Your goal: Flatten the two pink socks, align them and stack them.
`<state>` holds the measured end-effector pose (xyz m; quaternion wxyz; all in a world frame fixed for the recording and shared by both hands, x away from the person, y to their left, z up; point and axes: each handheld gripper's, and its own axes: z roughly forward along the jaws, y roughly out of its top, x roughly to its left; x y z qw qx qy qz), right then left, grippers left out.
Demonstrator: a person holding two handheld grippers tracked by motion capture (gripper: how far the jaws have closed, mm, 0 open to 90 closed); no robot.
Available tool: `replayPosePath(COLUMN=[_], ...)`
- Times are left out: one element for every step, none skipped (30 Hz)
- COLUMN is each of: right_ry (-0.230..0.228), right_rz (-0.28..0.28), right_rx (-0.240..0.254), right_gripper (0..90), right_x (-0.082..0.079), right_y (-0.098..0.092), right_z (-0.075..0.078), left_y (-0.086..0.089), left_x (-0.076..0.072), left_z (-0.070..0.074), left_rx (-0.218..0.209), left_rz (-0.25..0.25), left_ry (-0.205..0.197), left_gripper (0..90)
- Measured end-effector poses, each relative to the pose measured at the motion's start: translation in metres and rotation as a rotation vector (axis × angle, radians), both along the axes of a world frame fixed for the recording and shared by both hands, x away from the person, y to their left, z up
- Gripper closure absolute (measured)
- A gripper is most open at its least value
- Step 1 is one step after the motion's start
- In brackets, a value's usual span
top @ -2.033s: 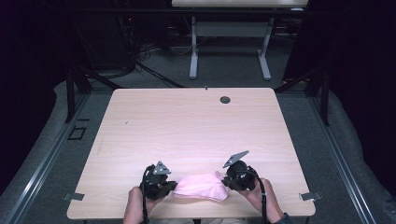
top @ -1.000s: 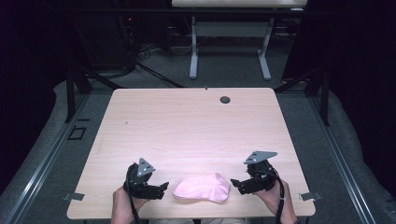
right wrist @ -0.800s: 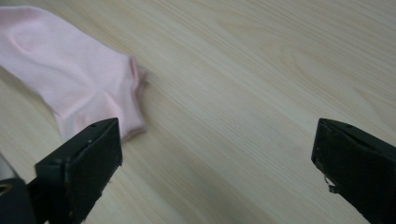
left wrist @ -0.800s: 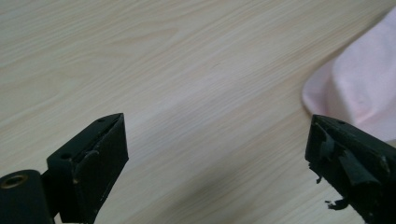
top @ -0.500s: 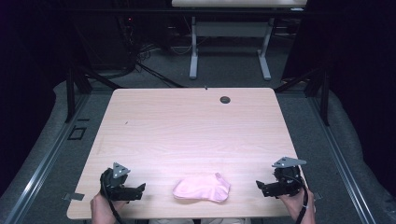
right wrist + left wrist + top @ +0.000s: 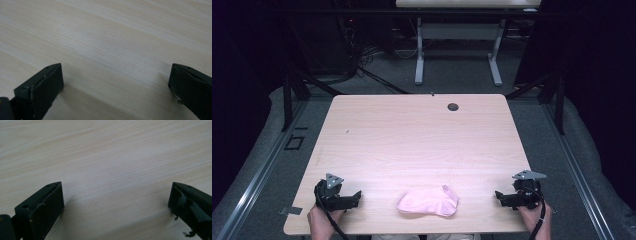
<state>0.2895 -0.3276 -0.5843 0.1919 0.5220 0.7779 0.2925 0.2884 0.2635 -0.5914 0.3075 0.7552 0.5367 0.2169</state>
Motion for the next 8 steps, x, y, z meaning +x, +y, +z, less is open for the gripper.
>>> replayPosePath(right_ry=[0.000, -0.020, -0.046, -0.059, -0.059, -0.068, -0.068, -0.067], right_rz=[0.000, 0.001, 0.002, 0.002, 0.002, 0.004, 0.004, 0.003], right_rx=[0.000, 0.010, 0.020, 0.027, 0.027, 0.027, 0.027, 0.027], right_gripper=[0.0, 0.0, 0.0, 0.0, 0.0, 0.0, 0.0, 0.0], right_x=[0.0000, -0.0003, -0.0009, -0.0019, -0.0019, -0.0027, -0.0027, -0.0029], right_y=[0.0000, -0.0009, -0.0022, -0.0027, -0.0027, -0.0036, -0.0036, -0.0034], right_z=[0.0000, -0.0017, -0.0039, -0.0049, -0.0049, -0.0057, -0.0057, -0.0057], left_y=[0.0000, 0.0009, 0.0009, 0.0009, 0.0010, 0.0010, 0.0011, 0.0012], left_x=[0.0000, -0.0003, -0.0002, -0.0002, -0.0001, 0.0000, -0.0001, -0.0001], left_z=[0.0000, -0.0011, -0.0013, -0.0013, -0.0014, -0.0014, -0.0014, -0.0013], left_rx=[0.000, -0.003, -0.007, -0.007, -0.007, -0.007, -0.007, -0.005], left_rz=[0.000, 0.000, 0.002, 0.002, 0.001, 0.000, 0.000, -0.002], left_ry=[0.000, -0.013, -0.015, -0.015, -0.015, -0.015, -0.015, -0.014], left_gripper=[0.0, 0.0, 0.0, 0.0, 0.0, 0.0, 0.0, 0.0])
